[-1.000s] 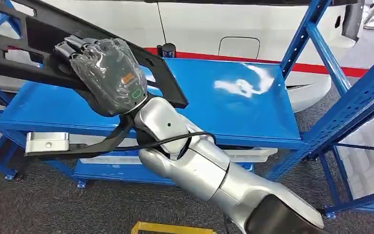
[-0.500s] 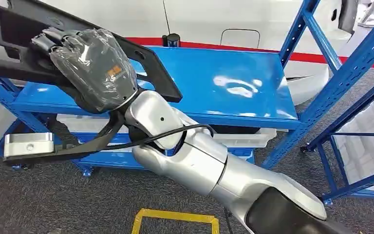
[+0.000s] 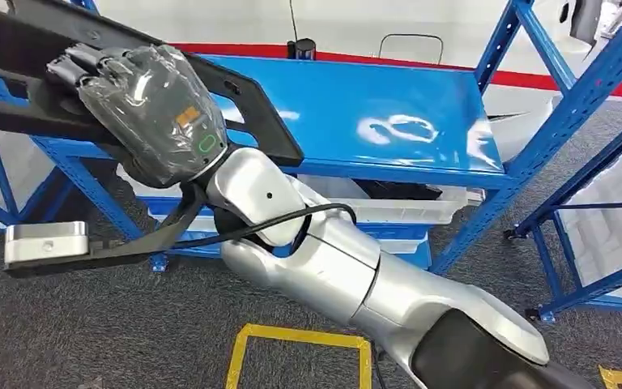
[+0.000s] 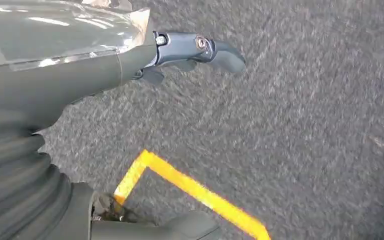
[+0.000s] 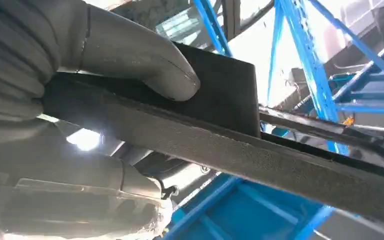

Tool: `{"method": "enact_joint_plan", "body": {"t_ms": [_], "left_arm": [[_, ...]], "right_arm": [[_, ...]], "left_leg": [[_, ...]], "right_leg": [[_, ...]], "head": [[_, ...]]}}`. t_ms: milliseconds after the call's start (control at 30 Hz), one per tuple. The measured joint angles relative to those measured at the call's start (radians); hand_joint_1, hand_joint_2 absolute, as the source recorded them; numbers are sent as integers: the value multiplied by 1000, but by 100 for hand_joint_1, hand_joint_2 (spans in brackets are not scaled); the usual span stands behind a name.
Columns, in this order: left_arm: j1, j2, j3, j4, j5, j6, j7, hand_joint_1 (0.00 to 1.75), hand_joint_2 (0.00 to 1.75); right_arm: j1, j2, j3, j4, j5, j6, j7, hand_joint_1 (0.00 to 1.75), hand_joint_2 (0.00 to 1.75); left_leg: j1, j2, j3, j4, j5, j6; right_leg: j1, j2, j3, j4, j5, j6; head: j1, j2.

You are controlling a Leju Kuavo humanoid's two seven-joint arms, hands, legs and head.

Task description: Take the parts from the cabinet and place them on the table.

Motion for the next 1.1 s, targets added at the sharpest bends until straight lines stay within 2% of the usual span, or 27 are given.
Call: {"method": "enact_joint_plan", "body": {"t_ms": [67, 100, 133, 167, 200, 233, 267, 300, 367, 400, 433, 467, 567, 600, 633, 700, 733, 767, 800, 833, 867, 900, 933, 967, 1000, 1067, 1100], "left_arm": [[0, 1, 0, 0, 0, 0, 0, 0, 175], [-1, 5, 0, 0, 0, 1, 0, 0, 175], [1, 3, 0, 0, 0, 2, -1, 0, 175], [2, 3, 0, 0, 0, 3, -1, 0, 175], [2, 5, 0, 0, 1, 5, -1, 0, 175], [1, 7, 0, 0, 0, 6, -2, 0, 175], [1, 7, 0, 0, 0, 6, -2, 0, 175], [1, 7, 0, 0, 0, 6, -3, 0, 175], [1, 8, 0, 0, 0, 7, -3, 0, 175], [0, 9, 0, 0, 0, 8, -3, 0, 175], [-2, 8, 0, 0, 0, 9, -3, 0, 175], [-2, 9, 1, 0, 0, 9, -3, 0, 175], [-1, 8, 1, 0, -2, 9, -6, 0, 175], [-1, 2, 1, 1, -3, 8, -7, 0, 175], [-1, 2, 1, 1, -7, 4, -9, 0, 175], [-1, 4, 1, 0, -16, -8, -11, 0, 175], [-1, 4, 1, 0, -22, -16, -12, 0, 175], [0, 4, 1, 0, -26, -23, -12, 0, 175], [0, 4, 1, 0, -30, -29, -12, 0, 175], [0, 4, 1, 0, -35, -35, -12, 0, 175], [0, 4, 1, 0, -37, -42, -12, 0, 175], [0, 4, 1, 0, -41, -46, -12, 0, 175], [0, 2, 0, 1, -46, -49, -12, 0, 175], [0, -5, 0, 2, -48, -53, -11, 0, 175], [-1, -2, 0, 2, -53, -56, -11, 0, 175], [0, -2, 0, 2, -55, -58, -10, 0, 175], [0, 0, 0, 2, -55, -58, -9, 0, 175]], "right_arm": [[1, 0, 0, 2, -2, 0, -3, 175, 175], [1, -2, 0, 3, -5, 0, -4, 175, 175], [0, 0, 0, 4, -6, 0, -7, 175, 175], [0, 0, 0, 4, -7, 0, -10, 175, 175], [0, 0, 0, 6, -7, 0, -11, 175, 175], [3, 0, 0, 7, -7, 0, -11, 175, 175], [4, -1, 0, 8, -7, 0, -11, 175, 175], [6, -1, 0, 10, -7, 0, -11, 175, 175], [8, -1, 0, 13, -7, 0, -1, 175, 175], [7, 0, 0, 13, -6, 0, 6, 175, 175], [7, 1, 0, 12, -3, 0, 11, 175, 175], [9, 1, -1, 12, 3, 0, 18, 175, 175], [28, 0, -2, 11, 39, 0, 36, 175, 175], [37, -2, -3, 11, 53, 0, 47, 175, 175], [41, -2, -5, 10, 67, 0, 59, 175, 175], [55, -2, -13, 10, 96, 0, 81, 175, 175], [64, -2, -20, 10, 112, 0, 91, 175, 175], [76, -3, -28, 10, 123, 0, 94, 175, 175], [90, -2, -37, 10, 132, 0, 95, 175, 175], [104, -2, -49, 10, 144, 0, 96, 175, 175], [115, -2, -63, 10, 152, 0, 97, 175, 175], [122, -1, -76, 10, 155, 0, 95, 175, 175], [130, 0, -93, 10, 156, 0, 90, 175, 175], [136, 1, -109, 10, 159, 0, 87, 175, 175], [146, 0, -126, 10, 162, 0, 83, 175, 175], [163, 0, -154, 10, 164, 0, 78, 175, 175], [173, 0, -165, 10, 169, 0, 73, 175, 175]], "left_leg": [[1, 1, 0, -8, 18, -13], [8, -2, -9, -2, 3, -17], [6, -3, -23, 28, -50, -23], [10, -3, -40, 95, -121, -31], [14, -3, -60, 175, -176, -37], [17, -3, -76, 248, -207, -45], [20, -2, -80, 294, -208, -50], [23, -2, -67, 302, -184, -54], [29, -2, 19, 207, -116, -62], [34, -1, 82, 124, -106, -66], [32, -4, 130, 59, -144, -70], [26, -10, 141, 28, -148, -60], [20, -8, 126, 22, -146, -42], [25, -5, 119, 14, -134, -24], [24, -3, 109, 14, -125, -10], [22, -2, 86, 14, -109, 10], [20, -2, 74, 14, -100, 13], [18, -2, 63, 14, -91, 15], [17, -2, 53, 14, -83, 15], [14, -2, 43, 14, -74, 14], [11, -3, 35, 14, -66, 14], [8, -4, 29, 14, -60, 12], [11, -4, 25, 14, -53, 12], [1, -4, 19, 16, -47, 4], [10, -2, 16, 12, -36, -3], [15, 0, 17, -2, -17, -16], [9, -2, 13, -9, -13, -22]], "right_leg": [[-1, 0, -9, -9, 17, -8], [-17, -3, -12, -15, 32, -12], [-15, -4, -18, -14, 42, -17], [-16, -5, -28, -14, 55, -25], [-15, -6, -41, -13, 67, -25], [-15, -6, -56, -11, 77, -23], [-16, -7, -69, -8, 85, -20], [-18, -8, -84, -3, 91, -16], [-25, -8, -113, 15, 101, -8], [-26, -8, -124, 27, 103, -4], [-23, -8, -138, 34, 104, 0], [-18, -9, -142, 41, 108, 5], [-18, -9, -154, 43, 128, 33], [-17, -8, -164, 46, 126, 39], [-20, -5, -185, 69, 95, 37], [-23, -3, -232, 212, 1, 25], [-24, -2, -259, 298, -36, 25], [-24, -2, -273, 358, -53, 29], [-24, -2, -267, 372, -48, 35], [-24, -1, -236, 341, -28, 41], [-21, 0, -182, 263, 2, 44], [-18, 0, -122, 171, 25, 39], [-9, 1, -62, 80, 30, 23], [-3, -3, -22, 18, 17, 6], [-3, 2, -22, 6, 17, 11], [2, 4, -30, 5, 32, 4], [-16, 1, -44, -24, 54, -2]], "head": [[2, 0], [6, 0], [4, 0], [-3, 0], [-3, 0], [-4, 0], [-3, 0], [-4, 0], [-4, 0], [-4, 0], [-6, 0], [-5, 0], [-4, 0], [-5, 0], [-4, 0], [3, 0], [2, 0], [3, 0], [2, 0], [3, 0], [4, 0], [3, 0], [3, 0], [1, 0], [2, 0], [6, 0], [4, 0]]}}
